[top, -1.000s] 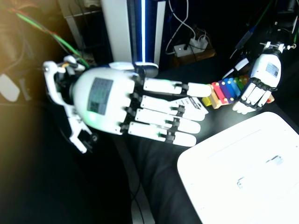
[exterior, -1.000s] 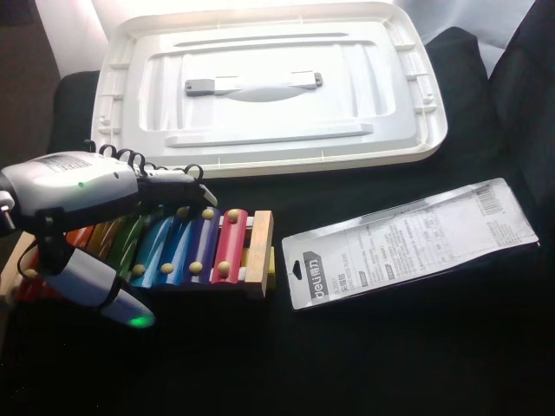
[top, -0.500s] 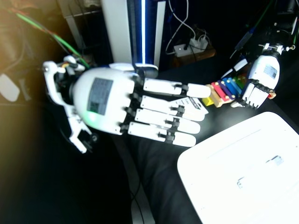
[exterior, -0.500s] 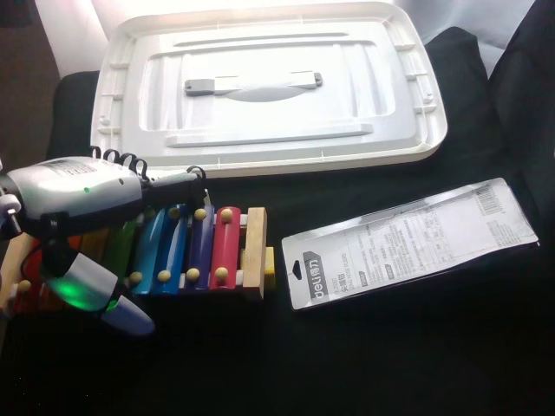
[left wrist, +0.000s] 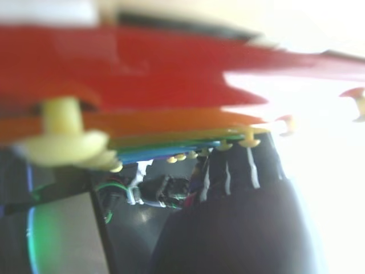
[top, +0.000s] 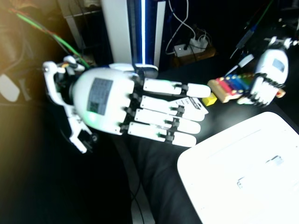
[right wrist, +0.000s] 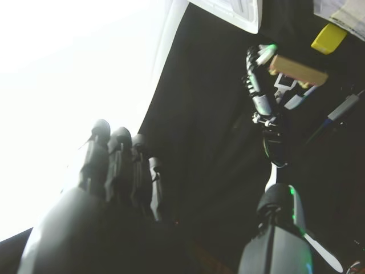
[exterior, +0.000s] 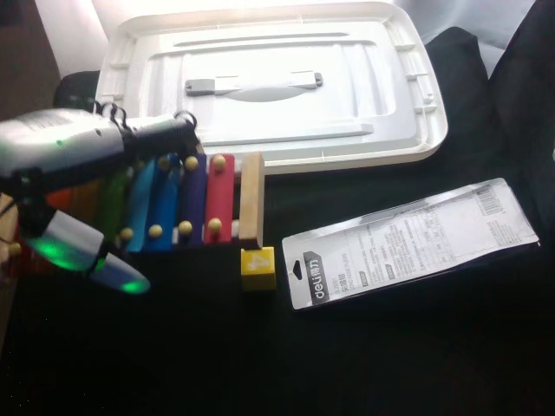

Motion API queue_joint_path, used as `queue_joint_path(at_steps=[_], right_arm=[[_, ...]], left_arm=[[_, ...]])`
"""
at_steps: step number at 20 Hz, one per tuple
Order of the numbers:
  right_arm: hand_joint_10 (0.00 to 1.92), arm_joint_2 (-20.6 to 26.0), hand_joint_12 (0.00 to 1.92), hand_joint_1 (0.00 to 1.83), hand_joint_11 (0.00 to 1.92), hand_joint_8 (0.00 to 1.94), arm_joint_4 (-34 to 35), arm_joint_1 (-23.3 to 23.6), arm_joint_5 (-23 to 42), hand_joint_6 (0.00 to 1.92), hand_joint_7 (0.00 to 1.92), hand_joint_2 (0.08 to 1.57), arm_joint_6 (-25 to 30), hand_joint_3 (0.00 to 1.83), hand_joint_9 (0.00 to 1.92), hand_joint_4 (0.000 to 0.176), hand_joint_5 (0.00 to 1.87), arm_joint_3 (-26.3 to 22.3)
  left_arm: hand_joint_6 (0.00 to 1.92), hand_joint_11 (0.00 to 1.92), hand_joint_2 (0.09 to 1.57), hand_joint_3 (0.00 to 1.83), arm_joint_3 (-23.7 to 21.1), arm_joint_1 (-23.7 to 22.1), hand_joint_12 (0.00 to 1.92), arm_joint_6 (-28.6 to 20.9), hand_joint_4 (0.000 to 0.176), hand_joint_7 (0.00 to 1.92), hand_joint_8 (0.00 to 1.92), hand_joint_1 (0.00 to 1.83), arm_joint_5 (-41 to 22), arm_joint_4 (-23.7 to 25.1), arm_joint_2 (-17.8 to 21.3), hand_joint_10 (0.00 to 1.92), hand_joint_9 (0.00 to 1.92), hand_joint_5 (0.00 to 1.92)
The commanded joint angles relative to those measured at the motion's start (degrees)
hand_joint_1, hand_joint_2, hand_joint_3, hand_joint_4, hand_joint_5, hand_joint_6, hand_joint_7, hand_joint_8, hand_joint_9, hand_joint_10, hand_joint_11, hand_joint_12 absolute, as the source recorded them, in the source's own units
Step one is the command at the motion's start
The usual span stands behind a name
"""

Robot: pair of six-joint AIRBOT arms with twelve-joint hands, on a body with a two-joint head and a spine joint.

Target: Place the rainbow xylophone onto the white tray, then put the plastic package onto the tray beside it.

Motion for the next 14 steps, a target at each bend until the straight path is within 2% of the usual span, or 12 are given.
queue_joint_path(at_steps=[1,2,3,4,6,7,8,10,13,14], right_arm=[[0.00,-0.20,0.15,0.71,0.02,0.01,3.34,0.93,6.25,0.00,0.21,0.81,0.52,0.00,0.14,0.099,0.09,0.19],[0.00,-0.25,0.15,0.71,0.02,0.00,3.34,0.93,6.25,0.00,0.20,0.81,0.52,0.00,0.14,0.104,0.09,0.21],[0.00,-0.37,0.15,0.71,0.02,0.00,3.35,0.93,6.25,0.00,0.20,0.81,0.52,0.00,0.13,0.107,0.09,0.25],[0.00,-0.52,0.16,0.70,0.03,0.00,3.35,0.93,6.25,0.00,0.20,0.81,0.52,0.00,0.13,0.101,0.09,0.33],[0.00,-0.98,0.17,0.69,0.05,0.00,3.35,0.99,6.25,0.00,0.21,0.80,0.52,0.00,0.14,0.104,0.09,0.55],[0.00,-1.05,0.18,0.69,0.05,0.00,3.35,1.00,6.25,0.00,0.21,0.80,0.52,0.00,0.14,0.109,0.09,0.57],[0.00,-1.05,0.18,0.68,0.04,0.00,3.35,1.00,6.25,0.00,0.19,0.80,0.53,0.00,0.12,0.107,0.09,0.57],[0.00,-1.09,0.18,0.68,0.03,0.00,3.35,1.02,6.25,0.00,0.18,0.81,0.53,0.00,0.10,0.112,0.09,0.57],[0.00,-1.35,0.19,0.65,0.02,0.00,3.35,1.03,6.26,0.00,0.17,0.79,0.53,0.00,0.08,0.107,0.09,0.59],[0.00,-1.60,0.31,0.65,0.01,0.00,3.35,1.07,6.27,0.00,0.18,0.80,0.53,0.00,0.10,0.098,0.10,0.70]], left_arm=[[1.92,0.67,1.09,0.00,0.08,-1.52,1.92,-0.79,0.000,0.37,1.92,1.18,-7.11,-1.46,0.53,1.92,0.59,0.18],[1.92,0.65,1.08,0.00,0.34,-3.07,1.92,-1.58,0.014,0.36,1.92,1.15,-7.10,-0.30,0.93,1.92,0.57,0.19],[1.92,0.61,1.09,0.00,1.02,-4.83,1.92,-3.43,0.010,0.32,1.92,1.12,-7.29,1.14,1.10,1.92,0.54,0.14],[1.92,0.57,1.08,0.00,1.60,-6.12,1.92,-4.75,0.000,0.26,1.92,1.11,-6.81,2.47,1.09,1.92,0.48,0.08],[1.86,0.53,1.07,0.00,3.00,-9.72,1.92,-5.44,0.000,0.27,1.92,1.10,-4.25,4.54,0.58,1.92,0.45,0.13],[1.80,0.59,1.05,0.00,4.02,-11.72,1.92,-5.60,0.001,0.33,1.92,1.09,-2.68,5.64,-0.24,1.92,0.50,0.18],[1.81,0.51,1.07,0.00,5.08,-13.64,1.91,-6.09,0.007,0.32,1.92,1.03,-1.09,7.07,-1.17,1.92,0.49,0.14],[1.83,0.50,1.08,0.00,8.09,-17.72,1.92,-9.15,0.000,0.28,1.92,1.10,2.41,11.96,-3.89,1.92,0.42,0.10],[1.86,0.44,1.06,0.00,13.66,-24.99,1.85,-15.94,0.000,0.35,1.92,1.06,7.70,23.00,-9.39,1.92,0.44,0.11],[1.85,0.45,1.04,0.00,14.53,-25.47,1.91,-15.93,0.000,0.31,1.92,1.06,9.16,23.66,-10.55,1.92,0.42,0.10]])
